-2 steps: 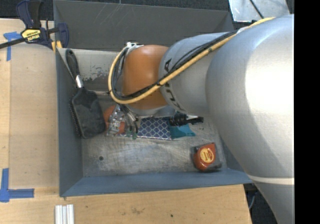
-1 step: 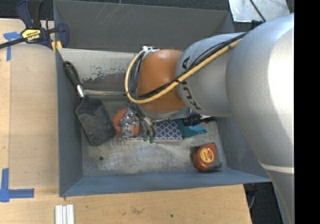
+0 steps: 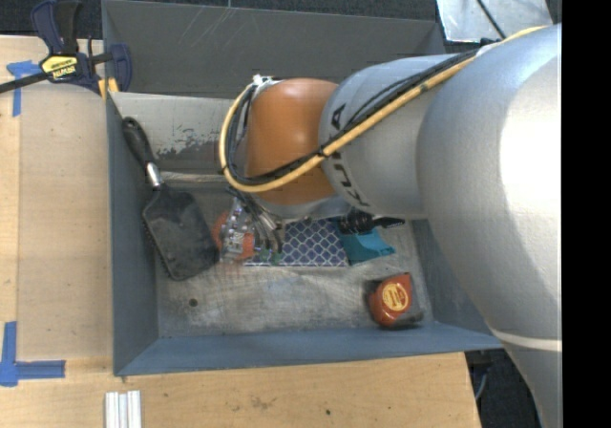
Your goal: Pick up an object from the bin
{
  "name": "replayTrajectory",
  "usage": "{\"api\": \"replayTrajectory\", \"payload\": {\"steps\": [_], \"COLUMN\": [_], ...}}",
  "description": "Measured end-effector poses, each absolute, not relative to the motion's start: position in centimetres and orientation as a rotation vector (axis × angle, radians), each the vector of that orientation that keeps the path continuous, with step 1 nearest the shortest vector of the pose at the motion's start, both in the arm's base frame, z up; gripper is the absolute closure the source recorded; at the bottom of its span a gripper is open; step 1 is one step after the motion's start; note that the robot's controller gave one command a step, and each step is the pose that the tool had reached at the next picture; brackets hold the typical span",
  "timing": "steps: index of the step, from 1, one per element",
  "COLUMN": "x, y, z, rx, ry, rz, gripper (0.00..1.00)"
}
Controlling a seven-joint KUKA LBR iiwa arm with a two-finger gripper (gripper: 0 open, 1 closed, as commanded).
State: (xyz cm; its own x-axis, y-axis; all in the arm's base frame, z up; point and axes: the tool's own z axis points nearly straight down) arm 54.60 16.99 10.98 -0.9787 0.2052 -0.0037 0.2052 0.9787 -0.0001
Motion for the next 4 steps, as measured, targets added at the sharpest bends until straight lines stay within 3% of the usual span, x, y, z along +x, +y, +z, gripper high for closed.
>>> {"api": "replayTrajectory", "payload": {"steps": [1, 2, 3, 4], "x": [54.2, 55.4, 55.5, 55.8], "y": [16.2, 16.5, 16.7, 15.0], "z": [17.0, 18.2, 16.7, 19.9], "rx": [0.35, 0.315, 0.304, 0.184], "ry": [3.128, 3.108, 3.114, 3.143], "rz": [-0.002, 0.009, 0.007, -0.004], "gripper": [1.0, 1.0, 1.0, 1.0]}}
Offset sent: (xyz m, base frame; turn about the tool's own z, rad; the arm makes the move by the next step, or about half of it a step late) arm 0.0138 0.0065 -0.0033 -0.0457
